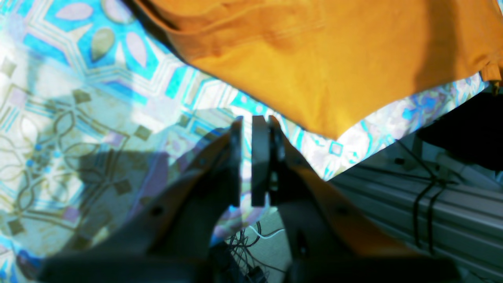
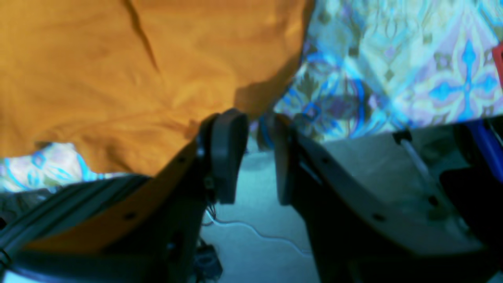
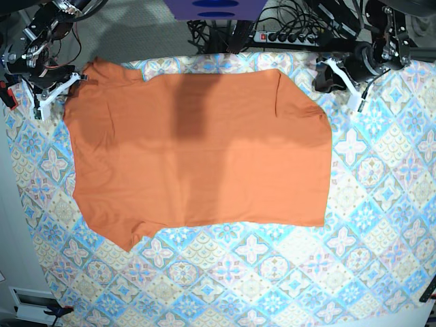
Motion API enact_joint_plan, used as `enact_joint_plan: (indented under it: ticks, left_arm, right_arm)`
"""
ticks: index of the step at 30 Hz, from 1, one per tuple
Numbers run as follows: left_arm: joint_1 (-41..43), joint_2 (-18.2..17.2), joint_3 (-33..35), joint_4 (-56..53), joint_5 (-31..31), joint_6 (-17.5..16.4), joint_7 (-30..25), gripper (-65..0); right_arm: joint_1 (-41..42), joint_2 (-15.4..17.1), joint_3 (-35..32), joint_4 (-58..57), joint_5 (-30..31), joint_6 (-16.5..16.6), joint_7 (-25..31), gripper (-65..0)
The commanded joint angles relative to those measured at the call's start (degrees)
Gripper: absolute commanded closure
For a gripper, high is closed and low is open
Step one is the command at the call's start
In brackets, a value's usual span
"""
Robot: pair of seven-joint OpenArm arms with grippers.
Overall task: Fold the T-shirt properly
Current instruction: 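Reposition both grippers over the shoulder edges of the shirt, then move the left gripper inward along the shirt's shoulder toward the collar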
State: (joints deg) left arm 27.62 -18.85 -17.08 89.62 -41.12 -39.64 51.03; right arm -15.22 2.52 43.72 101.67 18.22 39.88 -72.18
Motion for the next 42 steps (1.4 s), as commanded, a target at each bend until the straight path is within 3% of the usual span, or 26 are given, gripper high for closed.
enact_joint_plan:
  ticks: [1,21,24,29,33,35,38,42]
  left_arm:
    - [-0.1,-0.6,-0.4,0.9,-0.9,-0.4,-0.7,-3.1]
    - [-0.1,-0.6,-0.4,0.9,1.2,-0.4,-0.7,-3.1]
    - [-0.1,-0.6,-0.4,0.9,1.2,-0.4,-0.7,-3.1]
    - [-0.1,-0.6,-0.4,0.9,1.2,-0.4,-0.7,-3.1]
    - [-0.1,-0.6,-0.4,0.9,1.2,-0.4,-0.7,-3.1]
    - [-0.1,-0.6,-0.4,0.9,1.2,-0.4,-0.7,-3.1]
    - [-0.1,-0.6,-0.4,0.9,1.2,-0.4,-0.7,-3.1]
    - [-0.1,-0.6,-0.4,0.9,1.2,-0.4,-0.7,-3.1]
  right_arm:
    - [0.1,0.7,0.2,-0.7,0.2,0.1,0.1,-16.3]
    - [1.4,0.6,-5.7,-10.5,0.1,0.1,3.3,-16.1]
    - [2.1,0.8,-5.7,-15.6,-0.2,0.1,7.3,-16.1]
    - [2.6,0.4,-5.9,-20.1,-8.9,0.1,10.7,-16.1]
    - [2.6,0.4,-6.8,-20.1,-9.4,0.1,11.3,-15.8]
    - [2.6,0.4,-7.9,-20.0,-9.4,0.1,11.2,-11.8]
    - [2.6,0.6,-8.2,-20.0,-9.5,0.1,11.1,0.0]
    - [2.6,0.7,-8.1,-16.8,-9.6,0.1,11.1,-0.7]
